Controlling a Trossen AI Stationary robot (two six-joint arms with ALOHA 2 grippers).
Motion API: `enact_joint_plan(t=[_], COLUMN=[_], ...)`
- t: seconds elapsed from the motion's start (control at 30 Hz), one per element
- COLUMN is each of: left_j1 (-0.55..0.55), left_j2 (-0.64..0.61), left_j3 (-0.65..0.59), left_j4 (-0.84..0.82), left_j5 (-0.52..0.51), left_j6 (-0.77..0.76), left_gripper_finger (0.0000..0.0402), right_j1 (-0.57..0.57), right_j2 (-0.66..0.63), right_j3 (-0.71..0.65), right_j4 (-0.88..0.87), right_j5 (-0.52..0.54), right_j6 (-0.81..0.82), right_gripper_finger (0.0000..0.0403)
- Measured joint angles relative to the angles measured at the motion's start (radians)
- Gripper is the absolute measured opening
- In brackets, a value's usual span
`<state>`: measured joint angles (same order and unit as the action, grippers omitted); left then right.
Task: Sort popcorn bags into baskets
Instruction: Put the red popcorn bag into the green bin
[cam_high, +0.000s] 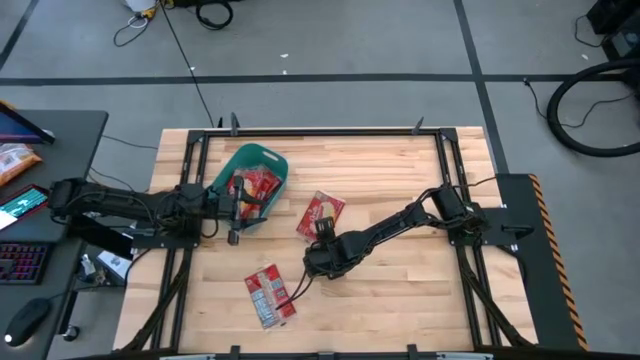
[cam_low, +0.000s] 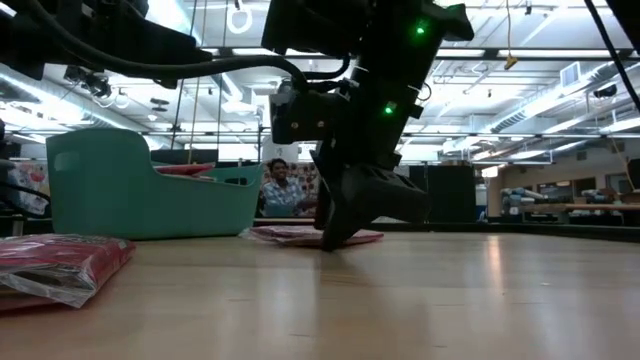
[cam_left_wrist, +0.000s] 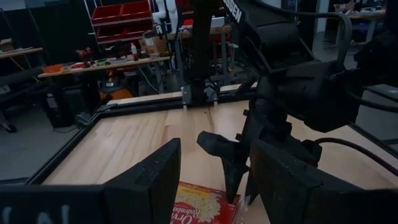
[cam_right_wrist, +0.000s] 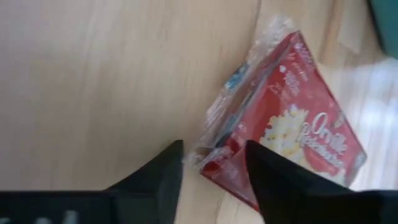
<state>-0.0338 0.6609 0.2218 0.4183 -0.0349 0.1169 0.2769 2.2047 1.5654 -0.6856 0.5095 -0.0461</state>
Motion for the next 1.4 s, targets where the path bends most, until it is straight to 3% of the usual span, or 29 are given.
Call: enact_joint_plan(t=[0.33,0.4,0.8,1.4], left_j1=[0.000,0.000,0.000,0.000], left_j2=[0.000,0.000,0.000,0.000], left_j3=[0.000,0.000,0.000,0.000], left_j4=[-0.001,-0.001,-0.005,-0.005], left_j5=[0.000,0.000,0.000,0.000], left_j6=[0.000,0.000,0.000,-0.003], left_gripper_finger=[0.0197,0.0197,0.0197,0.0197], right_j1=[-0.004,-0.005,-0.005,0.002], right_j2=[0.000,0.001,0.004,0.002], right_j3=[-0.001,0.010,0.162,0.183], right_j4=[-0.014,-0.034,-0.258,-0.300], right_j5=[-0.081,-0.088,-0.032,-0.027], right_j6=[0.019,0.017,0.027,0.028], right_gripper_finger=[0.0022,0.0008,0.0006,0.0003])
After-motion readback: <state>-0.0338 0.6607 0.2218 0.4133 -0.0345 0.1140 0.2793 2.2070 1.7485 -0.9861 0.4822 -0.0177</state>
